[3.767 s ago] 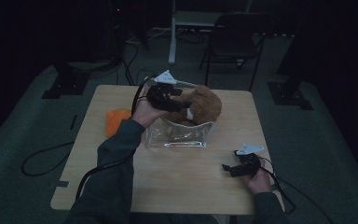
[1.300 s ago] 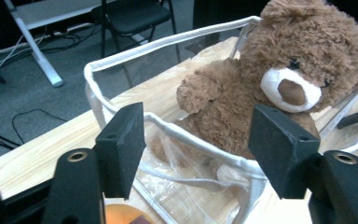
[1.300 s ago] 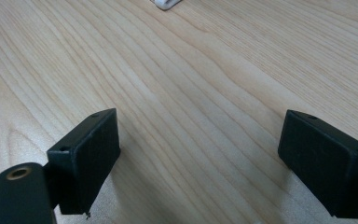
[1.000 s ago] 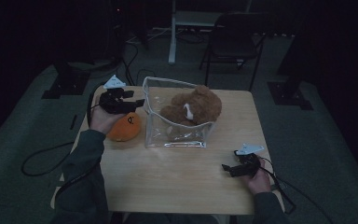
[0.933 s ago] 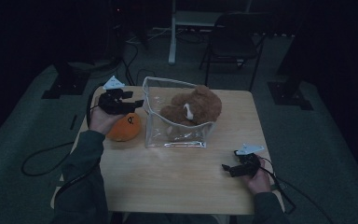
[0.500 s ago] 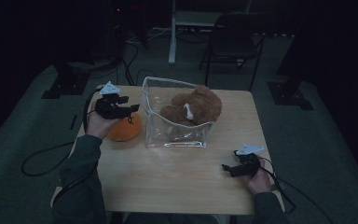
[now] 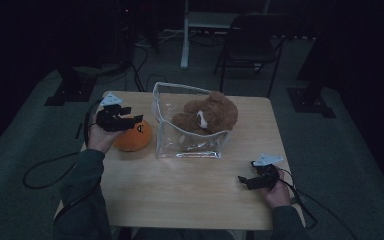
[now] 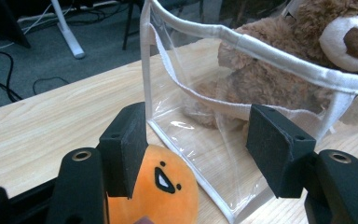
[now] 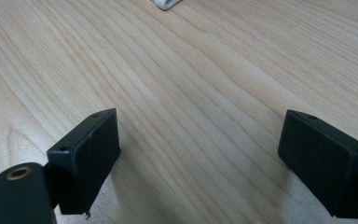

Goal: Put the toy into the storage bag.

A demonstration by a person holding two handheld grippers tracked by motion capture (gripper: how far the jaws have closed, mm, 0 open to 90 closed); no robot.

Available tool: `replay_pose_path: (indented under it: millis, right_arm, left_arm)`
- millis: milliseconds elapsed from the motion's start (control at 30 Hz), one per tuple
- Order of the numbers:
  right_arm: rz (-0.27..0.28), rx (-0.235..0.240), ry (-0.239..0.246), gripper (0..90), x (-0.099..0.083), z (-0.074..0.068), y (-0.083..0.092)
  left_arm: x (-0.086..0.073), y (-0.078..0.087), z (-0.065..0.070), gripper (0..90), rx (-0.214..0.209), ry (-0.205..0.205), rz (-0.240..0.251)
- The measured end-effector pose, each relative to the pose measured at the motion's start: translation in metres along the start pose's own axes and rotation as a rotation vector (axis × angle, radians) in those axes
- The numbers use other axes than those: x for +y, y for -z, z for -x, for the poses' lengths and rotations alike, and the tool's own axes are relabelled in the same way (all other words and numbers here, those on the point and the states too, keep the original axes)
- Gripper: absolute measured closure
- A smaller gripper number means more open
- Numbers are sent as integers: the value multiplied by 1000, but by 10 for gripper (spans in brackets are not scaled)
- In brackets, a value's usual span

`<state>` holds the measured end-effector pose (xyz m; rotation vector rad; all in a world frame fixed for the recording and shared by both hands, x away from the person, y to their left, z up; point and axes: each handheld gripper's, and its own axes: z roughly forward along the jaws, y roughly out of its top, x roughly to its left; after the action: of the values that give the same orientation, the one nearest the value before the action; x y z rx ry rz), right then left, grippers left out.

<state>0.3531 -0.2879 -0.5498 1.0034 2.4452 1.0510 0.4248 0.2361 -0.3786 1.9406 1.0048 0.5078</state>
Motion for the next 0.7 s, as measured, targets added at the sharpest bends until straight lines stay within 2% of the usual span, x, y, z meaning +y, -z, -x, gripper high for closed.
replay_pose_path:
  millis: [567, 700]
  right_arm:
    - [0, 0, 0, 120, 0, 0, 0]
    - [0, 0, 0, 120, 0, 0, 0]
  left_arm:
    - [-21, -6, -8, 372, 33, 3, -17]
    - [-26, -7, -11, 371, 39, 15, -19]
